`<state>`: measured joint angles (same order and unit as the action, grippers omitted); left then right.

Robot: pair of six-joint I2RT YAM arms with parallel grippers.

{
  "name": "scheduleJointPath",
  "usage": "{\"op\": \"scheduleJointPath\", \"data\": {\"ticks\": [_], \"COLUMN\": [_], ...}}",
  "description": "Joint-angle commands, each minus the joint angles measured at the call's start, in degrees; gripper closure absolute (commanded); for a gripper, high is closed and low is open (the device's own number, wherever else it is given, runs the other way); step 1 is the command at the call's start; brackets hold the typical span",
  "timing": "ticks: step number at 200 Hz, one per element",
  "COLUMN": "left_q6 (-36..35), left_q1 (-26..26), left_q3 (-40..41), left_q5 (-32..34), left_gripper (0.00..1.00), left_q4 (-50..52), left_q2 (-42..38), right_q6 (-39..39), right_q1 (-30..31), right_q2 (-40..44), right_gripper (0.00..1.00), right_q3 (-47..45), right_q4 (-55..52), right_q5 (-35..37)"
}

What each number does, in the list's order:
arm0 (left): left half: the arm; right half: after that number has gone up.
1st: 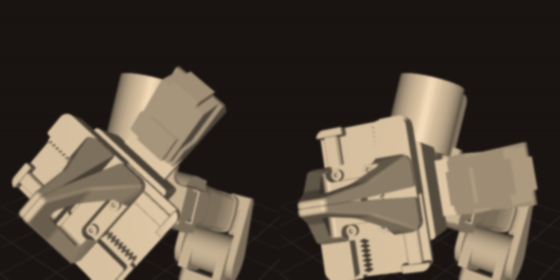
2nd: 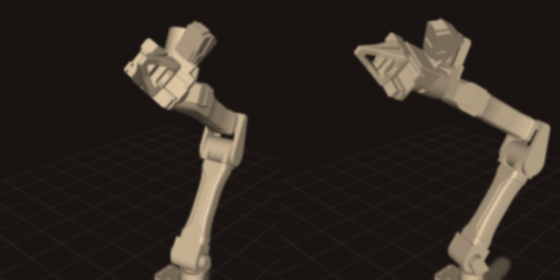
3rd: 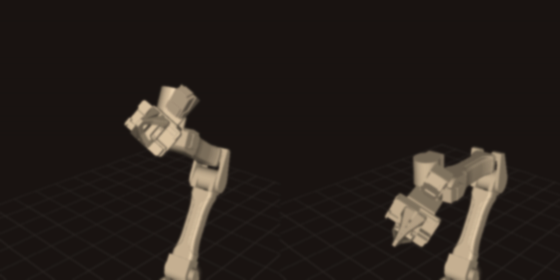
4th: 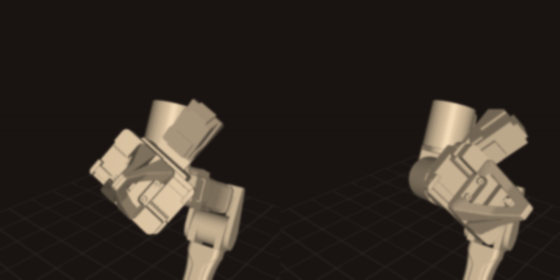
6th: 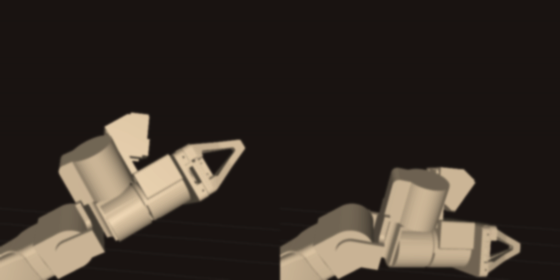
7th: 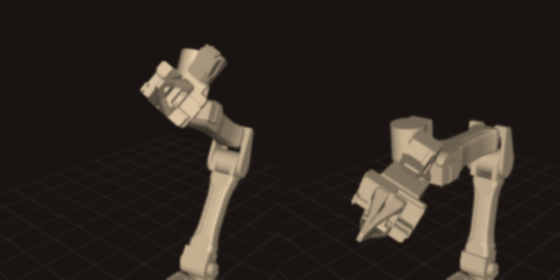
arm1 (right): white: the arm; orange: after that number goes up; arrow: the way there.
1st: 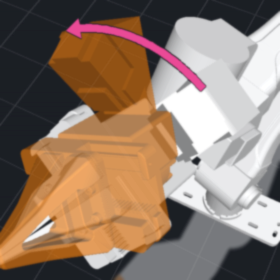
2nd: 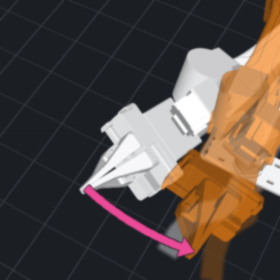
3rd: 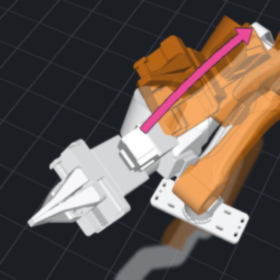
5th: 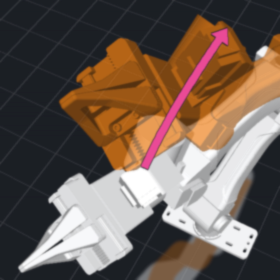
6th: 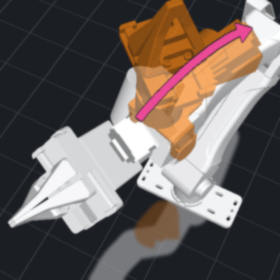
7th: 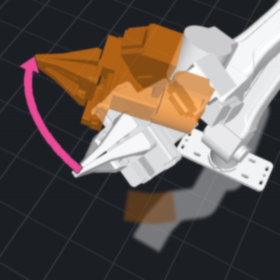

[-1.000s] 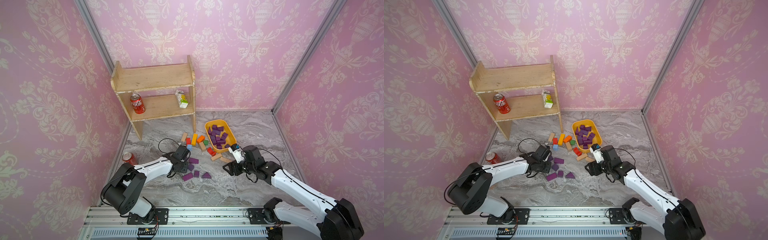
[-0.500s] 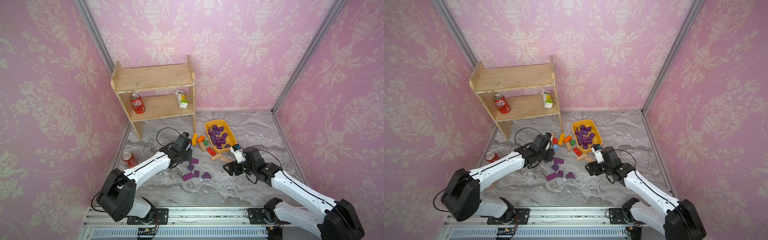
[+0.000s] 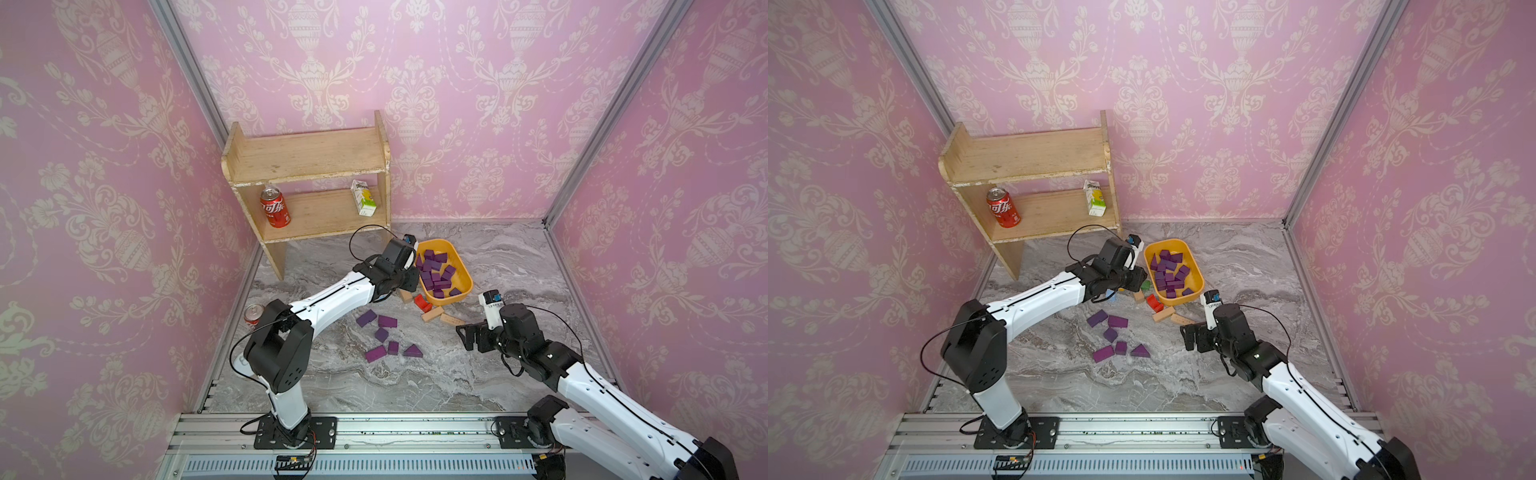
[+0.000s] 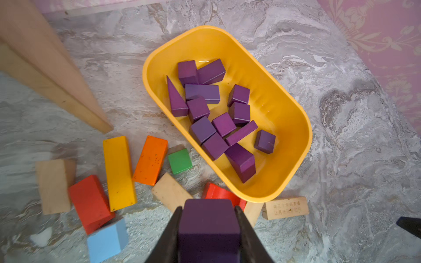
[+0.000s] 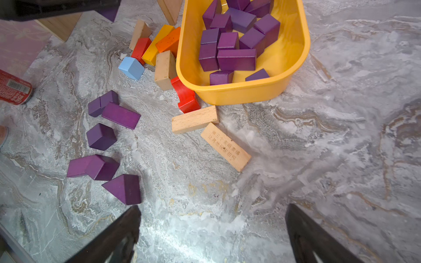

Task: Pick purple bricks into the storage bin
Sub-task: Place the building block in the storage box.

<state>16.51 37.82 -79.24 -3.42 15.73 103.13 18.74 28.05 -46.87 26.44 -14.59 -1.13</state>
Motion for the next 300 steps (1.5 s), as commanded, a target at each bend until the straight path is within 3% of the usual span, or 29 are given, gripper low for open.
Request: {"op": "scheduleJointPath", "data": {"ticks": [1,142,159,183,199,246,300], "left_q6": [-0.72,2.98,3.07,3.79,3.41,2.30,-2.12], "left_q1": [1.53,4.97,5.14,5.22,5.23,5.22,4.98], "left_q3": [-5.20,-25.91,-26.64,-26.80,-26.74,-23.35,0.09], "left_q5": [-3.09,-4.90,-4.86,-3.29,-2.77,0.80,10.73], "left_gripper": [0.71,0.69,0.63,0.40,0.35,0.33,0.27], "left_q4": [-3.31,0.97,1.18,1.46,1.65,0.91,-10.09], "left_q2": [3.80,25.56,26.20,26.07,25.59,20.65,-1.93], "right_q6": [2.71,1.03,1.55,2.09,1.77,-0.04,-0.81], "right_q1": [-0.63,-2.47,-2.69,-3.17,-3.36,-3.36,-2.86], "right_q2": [1.37,3.74,4.33,4.10,3.32,0.96,-0.87], "right_gripper": [0.00,0.00,0.00,0.00,0.00,0.00,0.01], "right_q3": [-2.25,-5.59,-5.94,-6.46,-6.27,-4.88,-1.56], "right_q4": [1.39,1.93,1.98,2.44,2.67,3.00,2.92], "right_q5": [2.09,0.33,1.16,1.44,0.35,-3.82,-11.17]}}
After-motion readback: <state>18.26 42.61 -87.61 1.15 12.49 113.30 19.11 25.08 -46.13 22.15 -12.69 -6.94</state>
